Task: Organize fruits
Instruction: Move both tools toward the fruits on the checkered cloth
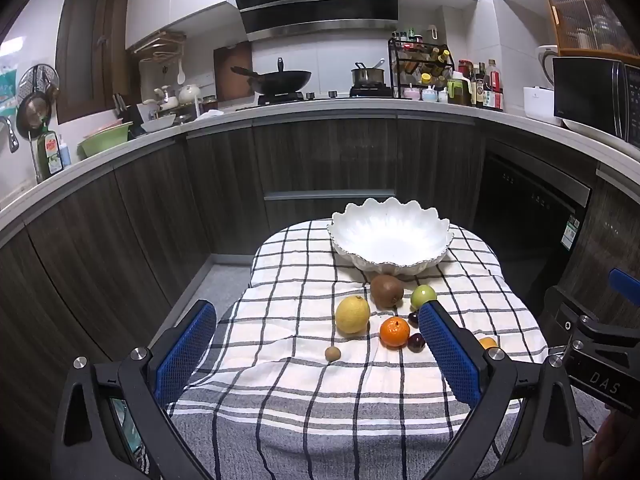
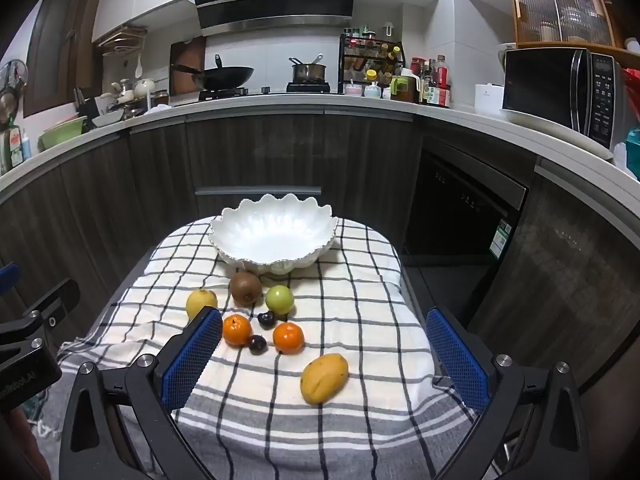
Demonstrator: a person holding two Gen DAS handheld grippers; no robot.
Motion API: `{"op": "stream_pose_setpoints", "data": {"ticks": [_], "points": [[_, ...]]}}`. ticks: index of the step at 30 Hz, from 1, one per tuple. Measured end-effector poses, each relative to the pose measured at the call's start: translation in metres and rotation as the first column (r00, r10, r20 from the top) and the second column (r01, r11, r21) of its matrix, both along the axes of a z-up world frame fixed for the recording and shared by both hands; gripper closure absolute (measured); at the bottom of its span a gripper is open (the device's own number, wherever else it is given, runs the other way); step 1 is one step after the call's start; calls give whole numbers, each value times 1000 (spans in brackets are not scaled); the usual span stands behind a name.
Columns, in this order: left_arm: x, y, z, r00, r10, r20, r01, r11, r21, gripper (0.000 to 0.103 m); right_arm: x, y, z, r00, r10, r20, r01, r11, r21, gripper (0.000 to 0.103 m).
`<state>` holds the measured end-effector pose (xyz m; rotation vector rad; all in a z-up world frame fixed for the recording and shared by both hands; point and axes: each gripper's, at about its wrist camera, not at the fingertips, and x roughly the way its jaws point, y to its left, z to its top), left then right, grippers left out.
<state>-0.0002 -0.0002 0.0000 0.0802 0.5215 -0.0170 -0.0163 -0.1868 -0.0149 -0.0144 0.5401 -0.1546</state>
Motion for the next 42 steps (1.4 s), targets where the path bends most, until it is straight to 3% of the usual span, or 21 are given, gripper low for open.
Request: {"op": "stream_pose_setpoints", "data": {"ticks": [30, 31, 42], "points": [[1, -5, -9, 1000, -2, -16, 2, 1000, 2, 0, 0, -2, 5, 1000, -5, -11, 5, 1000, 4, 0], [2, -3, -11, 1000, -4, -16, 4, 1000, 2, 0, 2, -3, -7, 1000, -6, -14, 6, 1000, 6, 0], [10, -3, -12, 999, -25, -37, 26, 1000, 14, 0, 11, -4, -14, 999, -8, -51, 9, 1000, 19, 0]]}}
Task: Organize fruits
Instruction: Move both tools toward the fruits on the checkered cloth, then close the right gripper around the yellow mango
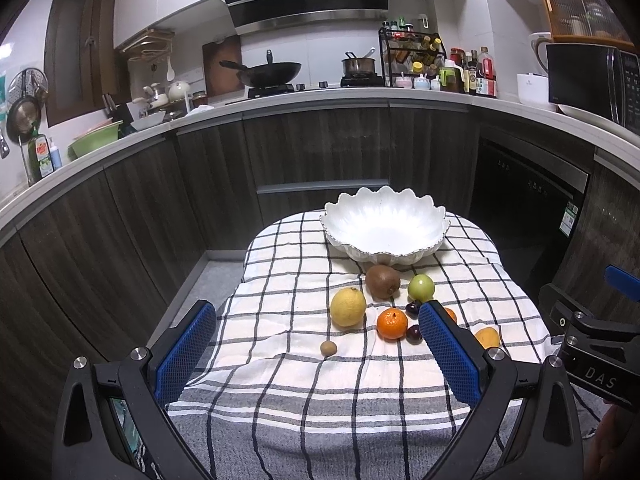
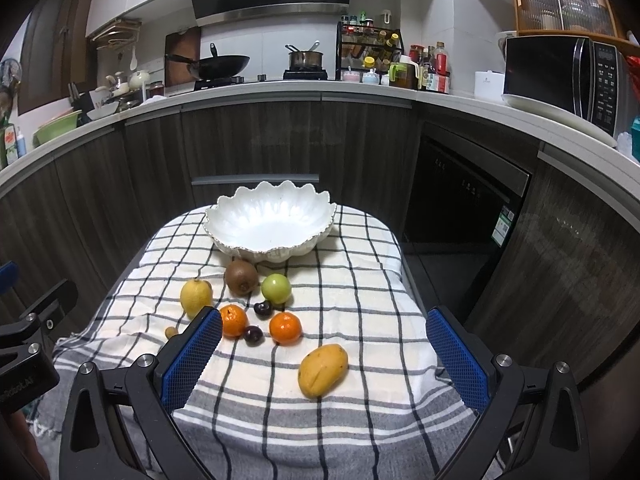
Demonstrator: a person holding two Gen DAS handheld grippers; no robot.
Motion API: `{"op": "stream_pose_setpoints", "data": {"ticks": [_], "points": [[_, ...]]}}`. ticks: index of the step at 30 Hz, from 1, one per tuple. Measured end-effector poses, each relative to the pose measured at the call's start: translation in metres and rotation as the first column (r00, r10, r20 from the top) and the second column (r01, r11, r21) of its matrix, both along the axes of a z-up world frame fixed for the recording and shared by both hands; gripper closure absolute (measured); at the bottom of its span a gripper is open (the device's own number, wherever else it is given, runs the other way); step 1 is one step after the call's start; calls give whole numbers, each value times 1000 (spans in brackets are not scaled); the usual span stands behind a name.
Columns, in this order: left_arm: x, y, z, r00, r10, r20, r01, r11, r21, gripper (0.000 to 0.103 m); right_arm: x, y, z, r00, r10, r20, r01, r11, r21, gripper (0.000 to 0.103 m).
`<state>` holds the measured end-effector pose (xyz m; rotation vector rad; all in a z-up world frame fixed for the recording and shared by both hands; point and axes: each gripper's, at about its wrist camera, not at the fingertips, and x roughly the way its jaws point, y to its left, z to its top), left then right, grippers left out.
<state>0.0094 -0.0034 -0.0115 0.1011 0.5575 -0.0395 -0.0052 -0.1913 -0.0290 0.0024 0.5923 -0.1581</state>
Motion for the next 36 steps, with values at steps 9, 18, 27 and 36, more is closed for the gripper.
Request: {"op": "stream_pose_setpoints", "data": {"ticks": [9, 18, 27, 36], "points": [[12, -4, -13, 999, -12, -38, 12, 1000, 13, 0, 14, -2, -14, 999, -4, -41, 4, 1000, 4, 0], [33, -5, -30, 998, -17, -64, 19, 1000, 19, 0, 31, -1, -29, 997, -8, -73, 7, 1000, -9, 0], [64, -7, -60, 994, -37, -100, 40, 999, 31, 0, 58, -1, -57, 991, -40, -131, 37, 999, -20, 0], [89, -6, -96, 985, -35, -168, 38, 999, 13, 0, 79, -2, -90, 978, -72, -195, 66, 997, -36, 0]]}}
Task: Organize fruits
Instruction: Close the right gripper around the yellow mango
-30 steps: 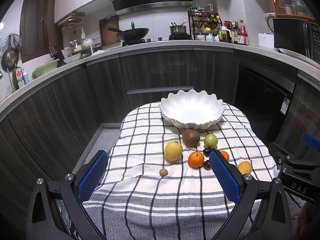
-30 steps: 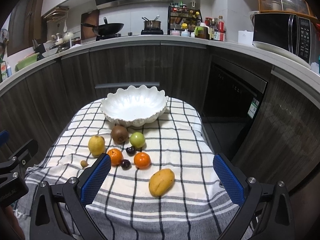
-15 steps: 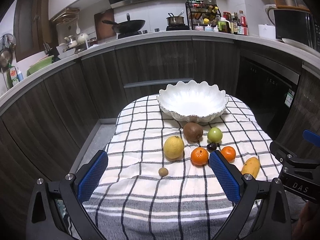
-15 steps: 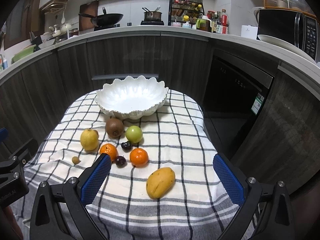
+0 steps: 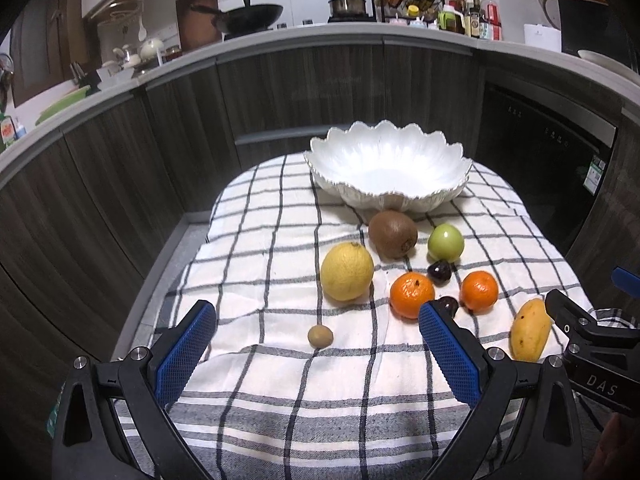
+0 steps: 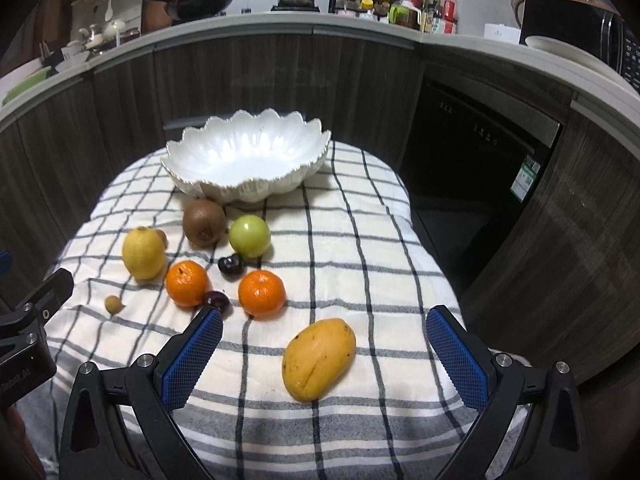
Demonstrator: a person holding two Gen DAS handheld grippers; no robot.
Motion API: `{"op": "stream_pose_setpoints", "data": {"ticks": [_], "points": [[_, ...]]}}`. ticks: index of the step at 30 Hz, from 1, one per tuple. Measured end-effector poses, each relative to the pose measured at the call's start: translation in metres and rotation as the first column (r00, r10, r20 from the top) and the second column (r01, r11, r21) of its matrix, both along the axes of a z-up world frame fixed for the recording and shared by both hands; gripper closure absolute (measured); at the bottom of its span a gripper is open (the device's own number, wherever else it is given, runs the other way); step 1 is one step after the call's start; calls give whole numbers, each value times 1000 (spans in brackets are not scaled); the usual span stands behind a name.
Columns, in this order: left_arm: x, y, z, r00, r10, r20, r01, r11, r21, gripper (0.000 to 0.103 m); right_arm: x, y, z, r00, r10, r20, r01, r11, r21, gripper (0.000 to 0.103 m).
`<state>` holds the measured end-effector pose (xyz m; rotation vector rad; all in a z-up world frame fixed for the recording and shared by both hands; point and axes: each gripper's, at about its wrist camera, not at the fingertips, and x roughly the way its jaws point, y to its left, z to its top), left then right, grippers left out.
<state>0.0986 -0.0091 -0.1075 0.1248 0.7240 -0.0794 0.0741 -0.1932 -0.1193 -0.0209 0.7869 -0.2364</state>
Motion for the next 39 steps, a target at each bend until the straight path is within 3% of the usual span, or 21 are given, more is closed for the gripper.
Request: {"op": "stream_pose_setpoints", "data": {"ticks": [7, 13, 24, 28, 39], "points": [[15, -2, -21, 999, 5, -47, -5, 1000, 8, 0, 13, -4, -23, 998, -26, -63, 28, 999, 19, 2], [25, -6, -34, 996, 5, -86, -3, 1000, 17, 0, 24, -12, -46, 989, -46, -140, 55, 996, 64, 28], [37, -8, -49, 992, 6, -123, -1, 999, 34, 0, 34, -18, -77, 972, -74, -224, 99, 990, 104, 29], [40, -10, -53, 991, 0, -135, 6, 999, 40, 0, 38, -19, -84, 968, -73, -240, 103, 988, 115, 41], [43, -11, -61, 988, -5, -157, 11, 999, 35, 0, 38, -16, -86, 973, -61, -223, 85, 991, 101, 42]]}}
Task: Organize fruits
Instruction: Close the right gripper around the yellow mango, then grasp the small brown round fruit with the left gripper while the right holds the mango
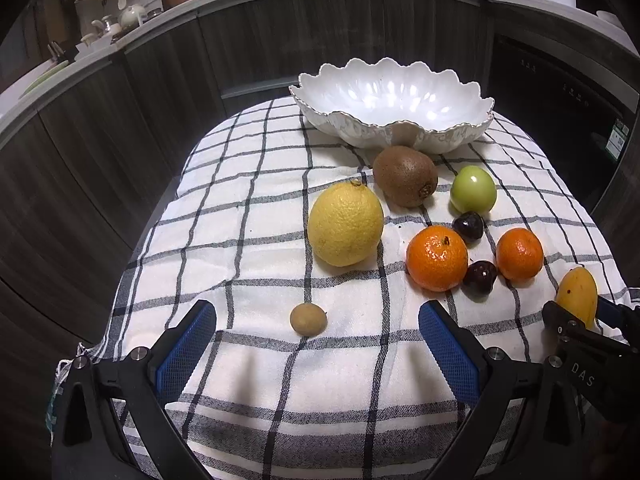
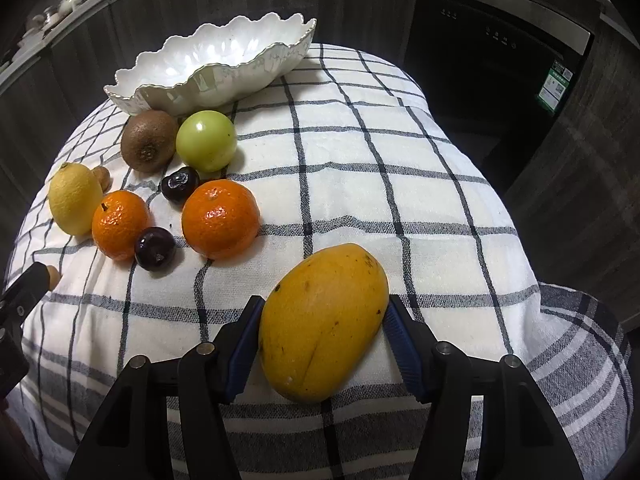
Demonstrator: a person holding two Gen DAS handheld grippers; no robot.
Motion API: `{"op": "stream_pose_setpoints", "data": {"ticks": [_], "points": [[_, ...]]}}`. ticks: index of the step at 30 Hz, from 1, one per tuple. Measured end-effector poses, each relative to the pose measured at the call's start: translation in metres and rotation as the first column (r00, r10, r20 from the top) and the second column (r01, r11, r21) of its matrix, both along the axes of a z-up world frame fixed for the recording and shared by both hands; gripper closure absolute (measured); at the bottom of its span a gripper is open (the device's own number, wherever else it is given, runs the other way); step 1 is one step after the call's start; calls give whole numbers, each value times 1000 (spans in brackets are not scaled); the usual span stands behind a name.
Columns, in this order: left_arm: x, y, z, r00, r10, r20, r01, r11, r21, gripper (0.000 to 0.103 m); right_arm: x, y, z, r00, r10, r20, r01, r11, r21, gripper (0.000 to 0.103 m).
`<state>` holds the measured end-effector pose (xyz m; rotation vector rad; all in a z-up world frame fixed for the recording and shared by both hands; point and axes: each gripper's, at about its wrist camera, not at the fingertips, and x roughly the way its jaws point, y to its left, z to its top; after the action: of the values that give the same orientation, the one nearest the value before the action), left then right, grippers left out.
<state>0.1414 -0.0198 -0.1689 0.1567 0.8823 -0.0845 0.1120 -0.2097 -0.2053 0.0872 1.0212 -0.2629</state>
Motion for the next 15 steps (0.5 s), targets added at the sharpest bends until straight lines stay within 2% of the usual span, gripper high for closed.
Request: {"op": "stream_pose_setpoints", "data": {"ticks": [6, 15], "points": [[-3, -2, 3, 1000, -12, 18, 12, 1000, 4, 0, -3, -3, 2, 1000, 0, 17, 0, 999, 33, 44], [-1, 2, 5, 1000, -14, 10, 14, 1000, -18, 0, -5, 6, 27, 995, 33, 92, -32, 999, -13, 44]]}}
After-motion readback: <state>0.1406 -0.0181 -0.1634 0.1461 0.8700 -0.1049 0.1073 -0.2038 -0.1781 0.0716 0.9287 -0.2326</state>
